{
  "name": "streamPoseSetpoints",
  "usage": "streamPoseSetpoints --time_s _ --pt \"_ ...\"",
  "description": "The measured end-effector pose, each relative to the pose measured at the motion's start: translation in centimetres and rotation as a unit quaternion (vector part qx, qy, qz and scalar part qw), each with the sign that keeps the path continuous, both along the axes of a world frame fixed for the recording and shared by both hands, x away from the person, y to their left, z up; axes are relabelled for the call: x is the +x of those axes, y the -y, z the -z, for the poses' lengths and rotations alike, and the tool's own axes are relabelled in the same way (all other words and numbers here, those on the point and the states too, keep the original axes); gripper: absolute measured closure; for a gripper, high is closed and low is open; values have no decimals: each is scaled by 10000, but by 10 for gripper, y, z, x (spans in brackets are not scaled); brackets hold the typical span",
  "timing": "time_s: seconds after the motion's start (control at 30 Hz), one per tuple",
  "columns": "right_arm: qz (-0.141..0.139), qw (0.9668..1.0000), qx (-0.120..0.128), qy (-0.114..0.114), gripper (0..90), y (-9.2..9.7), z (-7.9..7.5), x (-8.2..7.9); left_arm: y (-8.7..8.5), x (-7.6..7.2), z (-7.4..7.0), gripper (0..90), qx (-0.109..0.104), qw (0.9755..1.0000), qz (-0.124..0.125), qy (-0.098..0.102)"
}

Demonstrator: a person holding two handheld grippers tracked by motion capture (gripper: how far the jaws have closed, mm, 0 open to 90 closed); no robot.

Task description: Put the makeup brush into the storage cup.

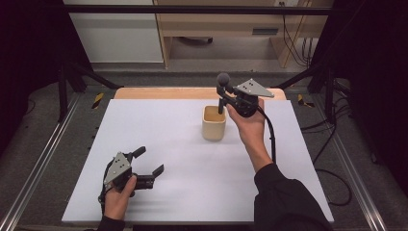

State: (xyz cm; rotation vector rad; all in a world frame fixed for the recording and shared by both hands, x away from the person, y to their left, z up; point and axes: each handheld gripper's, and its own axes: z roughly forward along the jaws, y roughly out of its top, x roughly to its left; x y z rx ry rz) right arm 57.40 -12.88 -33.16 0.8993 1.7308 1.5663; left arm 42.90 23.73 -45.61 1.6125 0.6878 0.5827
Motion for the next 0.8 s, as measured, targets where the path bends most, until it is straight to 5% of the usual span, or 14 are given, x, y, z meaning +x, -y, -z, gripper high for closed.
streamPoseSetpoints --time_s 0.8 --pt "-11 10000 -5 -58 701 -5 13 5 -3 -1 -1 38 -21 9999 8 119"
